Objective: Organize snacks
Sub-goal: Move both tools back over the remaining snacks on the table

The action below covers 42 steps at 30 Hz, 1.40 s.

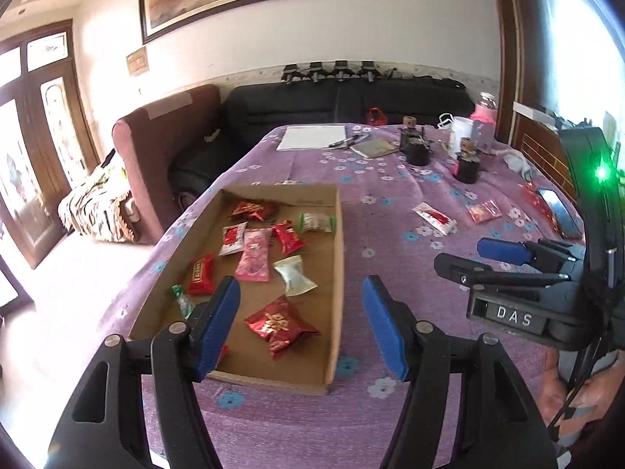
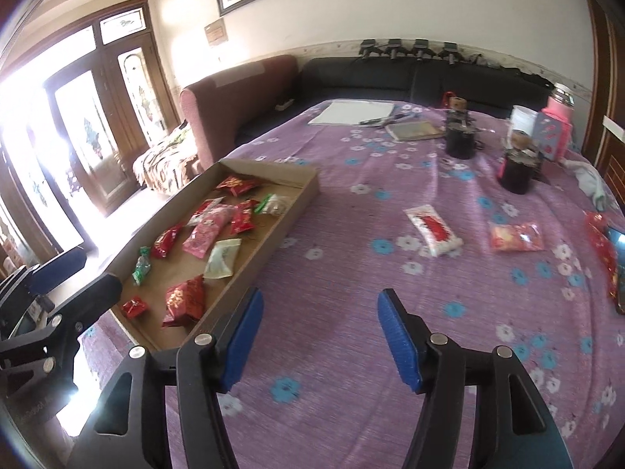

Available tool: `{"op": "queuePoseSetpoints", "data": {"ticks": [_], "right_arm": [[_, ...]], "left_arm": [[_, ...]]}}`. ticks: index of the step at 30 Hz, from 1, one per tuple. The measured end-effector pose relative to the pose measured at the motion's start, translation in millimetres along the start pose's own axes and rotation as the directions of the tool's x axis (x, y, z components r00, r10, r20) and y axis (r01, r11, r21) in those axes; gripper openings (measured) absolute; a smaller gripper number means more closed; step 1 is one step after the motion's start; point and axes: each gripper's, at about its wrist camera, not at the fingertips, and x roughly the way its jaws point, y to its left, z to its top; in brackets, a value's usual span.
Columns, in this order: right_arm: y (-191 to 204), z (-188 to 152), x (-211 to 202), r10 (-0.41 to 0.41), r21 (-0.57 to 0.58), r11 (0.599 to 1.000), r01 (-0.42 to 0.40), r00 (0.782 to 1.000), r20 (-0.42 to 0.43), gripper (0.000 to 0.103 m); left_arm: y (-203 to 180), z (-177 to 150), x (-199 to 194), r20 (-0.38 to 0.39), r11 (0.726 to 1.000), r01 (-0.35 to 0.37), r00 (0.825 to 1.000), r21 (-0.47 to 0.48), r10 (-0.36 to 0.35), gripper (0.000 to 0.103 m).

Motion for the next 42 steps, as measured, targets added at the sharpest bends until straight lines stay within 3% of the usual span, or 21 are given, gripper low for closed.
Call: {"op": "queuePoseSetpoints", "data": {"ticks": [14, 42], "right_arm": [[-53.1, -10.0, -7.6, -0.041, 0.095, 0.995, 0.042, 0.999, -0.011, 0.063], [-122.2, -1.7, 9.7, -0.103, 0.243, 0.963, 0.113, 0.993, -0.051, 0.063]], "left_arm": [[-36.9, -1.2, 6.1, -0.031, 0.996, 0.021, 0.999, 0.091, -0.018, 0.065], [-48.3, -9.5, 44.4, -0.132, 0.990, 0.051, 0.991, 0.132, -0.033, 0.065]]}}
